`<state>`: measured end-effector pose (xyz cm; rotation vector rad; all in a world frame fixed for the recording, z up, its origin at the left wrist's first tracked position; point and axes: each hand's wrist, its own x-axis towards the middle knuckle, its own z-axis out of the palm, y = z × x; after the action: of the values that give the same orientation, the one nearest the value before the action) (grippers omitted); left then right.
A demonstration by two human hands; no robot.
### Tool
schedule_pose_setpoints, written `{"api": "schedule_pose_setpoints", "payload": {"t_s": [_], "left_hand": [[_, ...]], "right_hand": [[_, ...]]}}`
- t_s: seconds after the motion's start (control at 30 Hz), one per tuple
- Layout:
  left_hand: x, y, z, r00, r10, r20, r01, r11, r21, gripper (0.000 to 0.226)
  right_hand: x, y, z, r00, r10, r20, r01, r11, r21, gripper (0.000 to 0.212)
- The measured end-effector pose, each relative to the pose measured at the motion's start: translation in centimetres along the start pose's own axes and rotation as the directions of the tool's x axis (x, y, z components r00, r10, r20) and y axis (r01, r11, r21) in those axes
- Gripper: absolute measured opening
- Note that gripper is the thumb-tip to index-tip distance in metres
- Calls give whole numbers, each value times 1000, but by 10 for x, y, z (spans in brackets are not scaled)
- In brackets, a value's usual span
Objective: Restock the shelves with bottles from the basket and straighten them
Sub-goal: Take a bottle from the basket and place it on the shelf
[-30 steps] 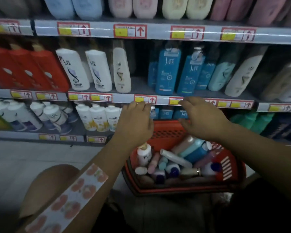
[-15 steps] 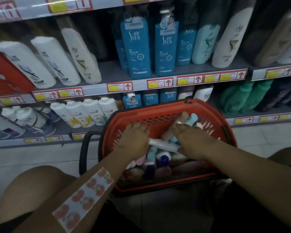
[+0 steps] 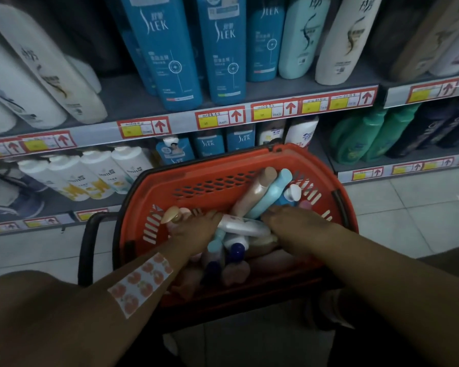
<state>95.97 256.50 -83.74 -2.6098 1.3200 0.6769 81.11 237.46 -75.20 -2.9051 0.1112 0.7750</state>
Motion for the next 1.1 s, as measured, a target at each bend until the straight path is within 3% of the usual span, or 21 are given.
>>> {"api": "schedule_pose_setpoints", "payload": {"t_s": [0.2,0.3,0.5,0.67,0.8,0.93,1.1], "left_hand": [[14,-7,-3,999,47,-18,-49,989,-138,54],[18,2,-14,990,63,-123,-87,975,-203,30],[3,18,-69,950,169,-262,-248,919,-307,26],[-36,12,-131,937,147,-317,-266,889,-373,23],[-62,11,-153,930,63,-362,-237,855,-460,33],[-79,12,-161,941,30,-336,-196,860,-471,33],[-105,0,-167,938,-74,-339,-145,803,-578,25]], "right_hand": [[5,6,3,999,8,50,-8,1000,-17,36],[10,10,5,998,17,59,-19,999,37,34],[18,11,-3,992,78,101,-101,965,242,44],[20,1,-17,991,67,119,-118,859,498,54],[24,-9,-17,983,-48,177,-90,715,694,66],[18,-28,-21,973,-136,187,-64,617,784,43],[10,-50,-27,973,-185,139,-27,507,862,35]]}}
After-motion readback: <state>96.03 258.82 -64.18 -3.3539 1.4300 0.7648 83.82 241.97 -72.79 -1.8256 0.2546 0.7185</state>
